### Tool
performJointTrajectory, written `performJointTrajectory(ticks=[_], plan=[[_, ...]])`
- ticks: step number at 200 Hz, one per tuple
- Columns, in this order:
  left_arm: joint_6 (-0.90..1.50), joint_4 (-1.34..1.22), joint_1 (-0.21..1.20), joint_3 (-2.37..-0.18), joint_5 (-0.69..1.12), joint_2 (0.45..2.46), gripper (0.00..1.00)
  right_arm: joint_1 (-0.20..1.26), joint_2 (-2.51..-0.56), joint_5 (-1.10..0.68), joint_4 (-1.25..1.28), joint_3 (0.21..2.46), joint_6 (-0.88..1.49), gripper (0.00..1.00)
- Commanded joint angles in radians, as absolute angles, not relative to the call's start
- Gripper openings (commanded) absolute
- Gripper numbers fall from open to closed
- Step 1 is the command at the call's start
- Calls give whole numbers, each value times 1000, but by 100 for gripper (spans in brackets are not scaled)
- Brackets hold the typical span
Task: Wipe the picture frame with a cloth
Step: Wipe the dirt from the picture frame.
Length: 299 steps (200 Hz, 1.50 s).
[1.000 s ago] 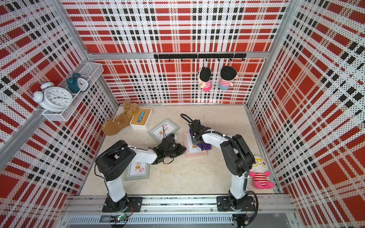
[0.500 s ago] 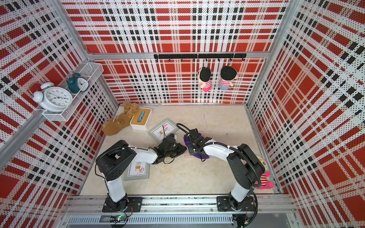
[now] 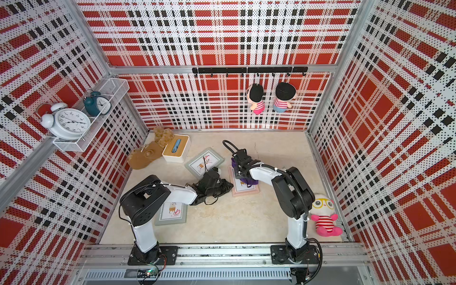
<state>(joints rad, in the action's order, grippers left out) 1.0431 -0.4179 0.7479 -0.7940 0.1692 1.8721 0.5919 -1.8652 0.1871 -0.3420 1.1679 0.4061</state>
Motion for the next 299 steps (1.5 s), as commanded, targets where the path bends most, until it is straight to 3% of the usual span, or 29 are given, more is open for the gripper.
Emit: performJointTrajectory(ticks=[1,27,82,136,166,194,226,273,299], plan=[[1029,-272,761,-769,160,1921,19,648,-1815,129,-445,1035,387,1],[1029,-271,761,-771,159,1920,18,644,-1798,150,-424,1038,373,1],[1022,-258,758,-773,153,1917,18,557,-2012,320,-514,1356,352,0],[1027,-258,761,-783,160,1928,18,647,-1829,71,-490,1083,319,1],[1027,-260,761,-784,154,1925,18,643,-1797,124,-478,1062,336,2],[1019,-256,759,-779,152,1920,18,592,-1921,187,-497,1225,348,1],[1015,-255,759,-776,146,1919,18,622,-1996,126,-493,1333,418,0],[1026,-259,761,-784,141,1927,17,707,-1883,108,-540,1094,577,0],[1035,-270,760,-777,137,1927,16,733,-1776,34,-588,995,516,0]])
